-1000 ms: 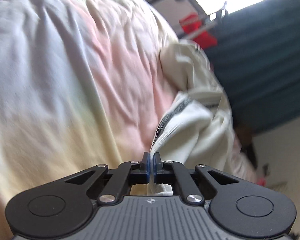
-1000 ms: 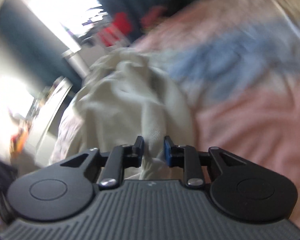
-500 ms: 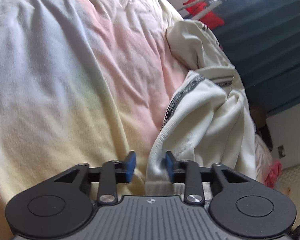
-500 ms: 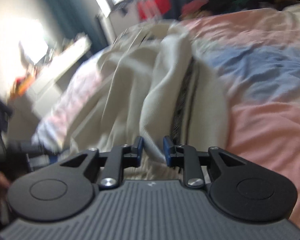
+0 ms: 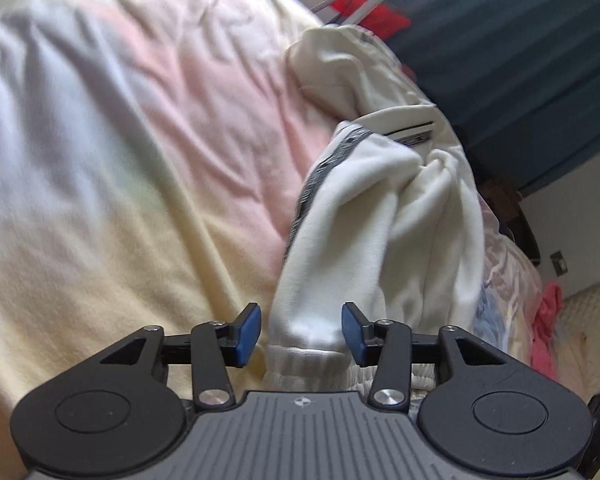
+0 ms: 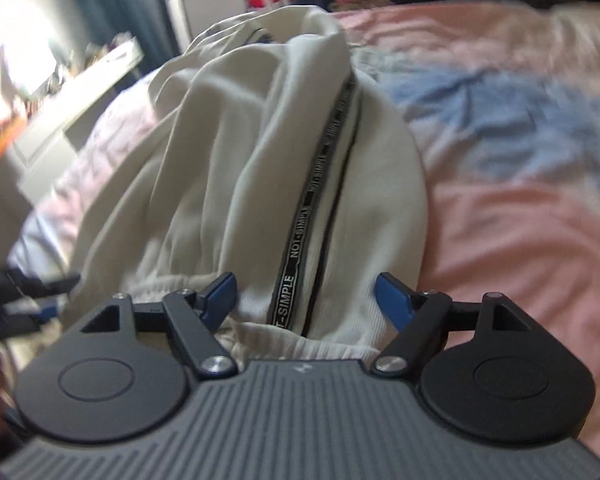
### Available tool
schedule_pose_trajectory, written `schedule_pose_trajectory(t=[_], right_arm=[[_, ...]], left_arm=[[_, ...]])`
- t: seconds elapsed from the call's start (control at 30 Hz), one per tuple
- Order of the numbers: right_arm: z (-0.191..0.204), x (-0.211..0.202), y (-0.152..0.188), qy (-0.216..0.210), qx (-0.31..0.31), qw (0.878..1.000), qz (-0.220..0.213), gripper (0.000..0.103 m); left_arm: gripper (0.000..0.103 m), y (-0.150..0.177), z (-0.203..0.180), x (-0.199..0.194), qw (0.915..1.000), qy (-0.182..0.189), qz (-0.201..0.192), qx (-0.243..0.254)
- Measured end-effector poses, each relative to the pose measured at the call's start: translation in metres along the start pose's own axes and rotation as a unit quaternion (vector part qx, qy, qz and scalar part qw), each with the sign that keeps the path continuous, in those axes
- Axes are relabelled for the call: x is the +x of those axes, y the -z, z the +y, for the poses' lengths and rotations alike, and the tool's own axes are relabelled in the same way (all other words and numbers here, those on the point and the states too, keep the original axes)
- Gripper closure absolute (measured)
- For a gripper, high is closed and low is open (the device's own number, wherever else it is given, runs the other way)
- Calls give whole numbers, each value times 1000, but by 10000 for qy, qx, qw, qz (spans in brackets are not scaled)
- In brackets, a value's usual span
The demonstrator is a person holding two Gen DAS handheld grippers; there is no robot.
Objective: Fold clothes
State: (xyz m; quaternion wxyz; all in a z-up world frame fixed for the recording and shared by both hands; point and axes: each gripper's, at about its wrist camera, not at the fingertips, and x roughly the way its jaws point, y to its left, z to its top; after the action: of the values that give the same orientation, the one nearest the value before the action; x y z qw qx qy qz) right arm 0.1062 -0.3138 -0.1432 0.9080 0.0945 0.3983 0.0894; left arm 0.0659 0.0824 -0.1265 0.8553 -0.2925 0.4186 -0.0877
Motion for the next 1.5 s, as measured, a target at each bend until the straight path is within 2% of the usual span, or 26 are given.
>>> schedule_pose_trajectory(t=[0.13,0.23,0.3,0.33,0.37,0.53,0.67,0.77,0.83,0.9,1.03,1.13,1.23,1.37,1.43,1.5], right_arm=[[-2,10,1,31,-120,9997,227,27],[-7,15,0,60,-73,9993,353,54],[-7,9,0,67,-90,9996,273,64],[-7,5,-1,96,-111,9997,218,77],[-9,-1,-2,110,-59,9999,111,96],[-33,-54,-6,185,473,9959,-744,96],[-56,-78,-8,-17,1096,9884,-1055,96],[-57,-79,-8,-256,1282,9859,-1046,96],[-54,-78,-9,-525,1455,9828,-1010,96],[-47,-76,-8,-957,1756,9747,-996,96],[-13,-65,-6,-1887,2288,9497,-1004,96],[39,-46,-11,-2526,2380,9332,-934,96],[104,-14,-25,-3100,2322,9189,-752,96],[199,54,-53,-3679,2082,9059,-252,96],[247,91,-62,-3770,1835,9079,-15,96],[286,130,-63,-3797,1670,9095,281,96]], left_arm=[[53,5,-12,3,9989,-142,94,430],[53,5,-9,10,9990,-119,257,338],[53,4,-7,15,9990,-56,350,258],[57,3,-7,18,9990,-13,390,219],[59,3,-6,19,9990,-4,400,204],[80,2,-5,16,9996,28,214,163],[83,0,-5,-1,9995,227,-200,51],[85,-17,-4,-18,9971,318,-667,-197],[86,-45,-1,-37,9933,303,-1039,-407],[87,-82,-4,-55,9889,241,-1390,-461],[87,-174,-17,-93,9808,-136,-1943,-101],[87,-238,-24,-118,9703,-712,-2284,364],[87,-296,-21,-132,9540,-1370,-2591,635],[87,-359,4,-114,9262,-2303,-2873,807],[87,-382,27,-86,9179,-2683,-2780,906],[87,-398,58,-45,9146,-3015,-2523,944]])
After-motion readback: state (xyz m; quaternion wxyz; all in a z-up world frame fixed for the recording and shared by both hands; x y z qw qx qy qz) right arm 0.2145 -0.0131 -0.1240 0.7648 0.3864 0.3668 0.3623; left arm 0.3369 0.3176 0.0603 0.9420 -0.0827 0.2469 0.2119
